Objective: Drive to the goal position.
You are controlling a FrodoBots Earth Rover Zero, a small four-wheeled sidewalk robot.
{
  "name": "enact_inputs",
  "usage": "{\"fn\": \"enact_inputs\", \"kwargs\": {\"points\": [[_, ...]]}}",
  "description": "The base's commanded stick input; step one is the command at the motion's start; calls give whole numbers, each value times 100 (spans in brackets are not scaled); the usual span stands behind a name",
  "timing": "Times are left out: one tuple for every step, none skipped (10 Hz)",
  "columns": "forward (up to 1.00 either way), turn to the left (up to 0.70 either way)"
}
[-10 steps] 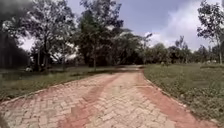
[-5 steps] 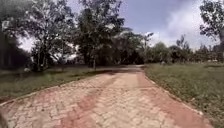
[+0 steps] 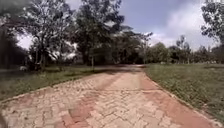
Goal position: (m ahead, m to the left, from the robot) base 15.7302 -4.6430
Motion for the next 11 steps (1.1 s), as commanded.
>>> {"fn": "enact_inputs", "kwargs": {"points": [[70, -24], [70, -7], [70, 0], [70, 0], [70, -13], [70, -30], [70, -28], [70, -19], [70, 0], [70, 0], [70, 0]]}}
